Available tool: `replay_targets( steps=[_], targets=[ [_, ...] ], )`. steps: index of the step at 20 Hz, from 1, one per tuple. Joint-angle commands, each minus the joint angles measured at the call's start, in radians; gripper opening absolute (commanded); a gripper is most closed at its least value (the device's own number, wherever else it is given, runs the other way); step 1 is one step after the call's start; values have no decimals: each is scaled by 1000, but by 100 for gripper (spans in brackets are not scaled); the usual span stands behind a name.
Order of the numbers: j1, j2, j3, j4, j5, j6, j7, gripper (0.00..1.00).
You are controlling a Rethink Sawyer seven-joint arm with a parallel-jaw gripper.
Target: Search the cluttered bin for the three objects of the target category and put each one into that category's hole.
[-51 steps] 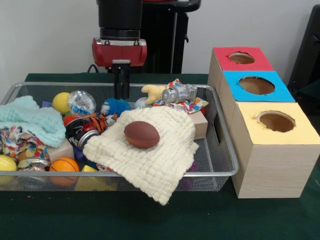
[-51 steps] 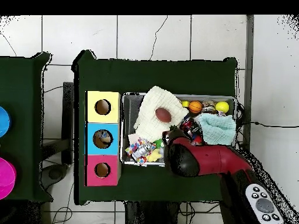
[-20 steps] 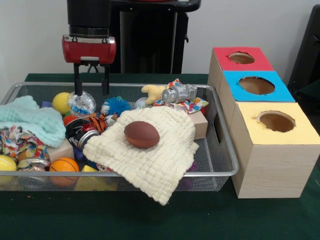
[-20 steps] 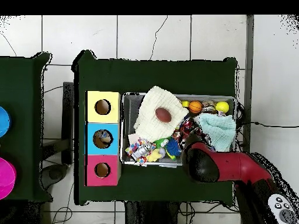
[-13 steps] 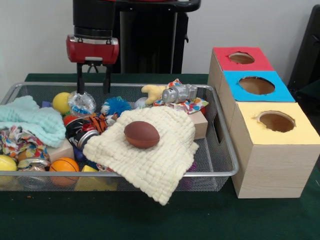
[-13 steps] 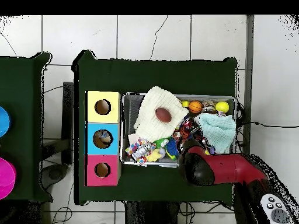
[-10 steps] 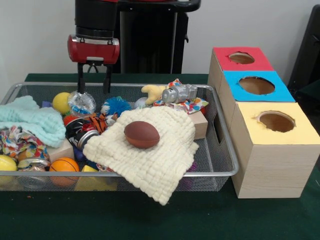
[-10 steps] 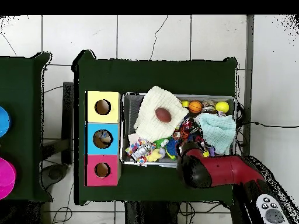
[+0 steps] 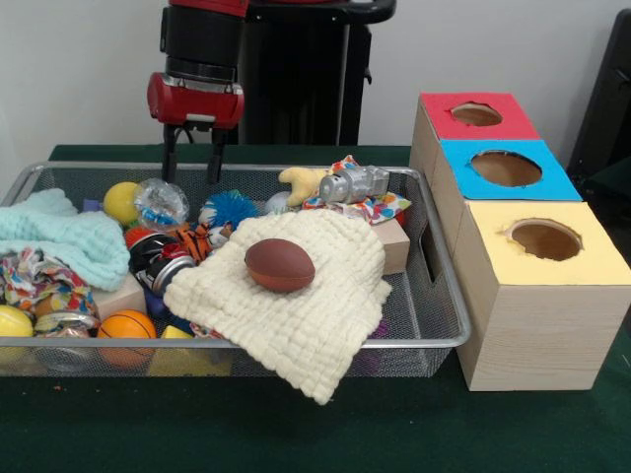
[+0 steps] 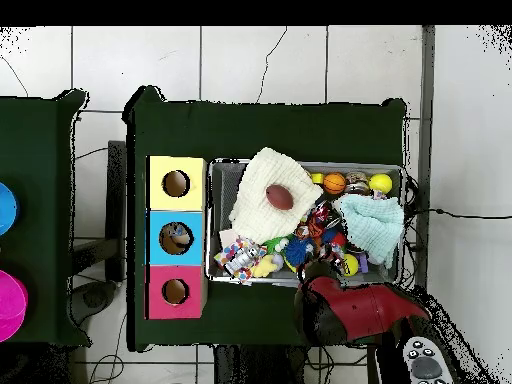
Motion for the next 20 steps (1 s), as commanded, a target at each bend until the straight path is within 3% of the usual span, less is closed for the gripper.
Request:
replay_targets(
  steps=[1, 7, 16, 20],
  targets=[
    [97, 115, -208, -75, -8, -148, 126, 100],
    [144, 136, -253, -119, 33, -202, 95, 100],
    [103, 47, -153, -145, -19, -107, 71, 100],
    [125, 67, -163, -165, -4, -129, 77, 100]
  ],
)
